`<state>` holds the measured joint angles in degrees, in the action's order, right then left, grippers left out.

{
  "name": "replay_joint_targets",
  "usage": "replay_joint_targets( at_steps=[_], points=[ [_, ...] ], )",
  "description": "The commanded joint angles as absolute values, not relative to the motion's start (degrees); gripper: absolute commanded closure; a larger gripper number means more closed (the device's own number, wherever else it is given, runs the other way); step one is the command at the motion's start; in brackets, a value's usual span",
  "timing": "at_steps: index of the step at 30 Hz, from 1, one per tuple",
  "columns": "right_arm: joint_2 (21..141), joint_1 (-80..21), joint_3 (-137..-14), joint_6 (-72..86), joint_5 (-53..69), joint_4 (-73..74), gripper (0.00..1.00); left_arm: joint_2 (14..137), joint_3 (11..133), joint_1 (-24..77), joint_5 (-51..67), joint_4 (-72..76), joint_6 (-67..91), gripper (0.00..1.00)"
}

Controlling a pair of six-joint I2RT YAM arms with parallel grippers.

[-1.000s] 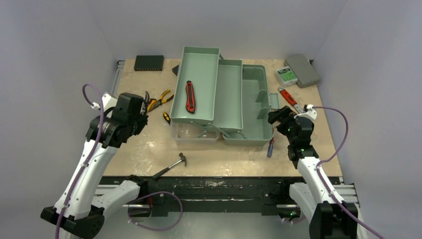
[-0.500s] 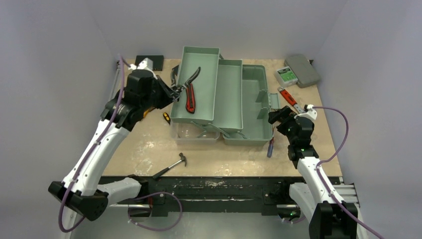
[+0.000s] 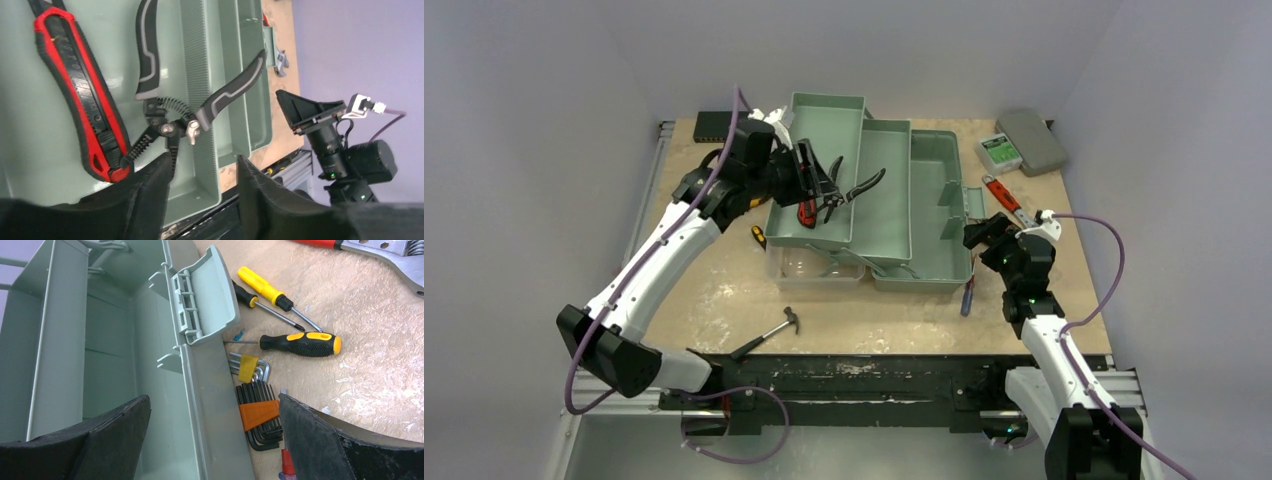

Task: Pack the tool kit

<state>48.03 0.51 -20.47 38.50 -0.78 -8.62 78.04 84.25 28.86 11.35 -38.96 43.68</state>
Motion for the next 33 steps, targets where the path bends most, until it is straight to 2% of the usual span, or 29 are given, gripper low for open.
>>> replay_joint_targets(
  at_steps=[1,2,4,12,17,22,28,33],
  points=[
    [47.5,0.8,-21.9,37.9,-2.1,-10.5,0.01,76.5,88.3,29.1,14.5,-38.3,38.8,0.27],
    [47.6,0.8,-21.9,38.0,-2.0,-10.5,0.01,75.5,87.7,29.2,13.8,-38.0,38.5,0.1],
    [47.6,0.8,-21.8,38.0,-2.0,-10.5,0.01,74.3,88.0,29.1,11.4,-39.2,37.9,0.06],
    [47.9,0.8,-21.8,38.1,-1.6,-10.7,0.01,70.3,91.7,26.7,7.0,-45.4,34.1,0.05],
    [47.9,0.8,-21.7,38.1,-1.6,-10.9,0.01,68.6,90.7,17.4,10.6,-47.2,34.7,0.05],
    [48.1,0.8,-21.6,38.2,-1.6,-11.0,0.01,67.9,87.2,8.9,6.5,-47.3,35.9,0.01],
    [48.4,0.7,-21.4,38.4,-1.5,-11.3,0.01,73.1,86.7,-1.4,5.5,-50.4,36.0,0.01],
    [49.7,0.8,-20.8,38.9,-1.2,-12.6,0.01,77.0,80.9,-5.5,3.7,-47.8,38.4,0.02]
  ],
)
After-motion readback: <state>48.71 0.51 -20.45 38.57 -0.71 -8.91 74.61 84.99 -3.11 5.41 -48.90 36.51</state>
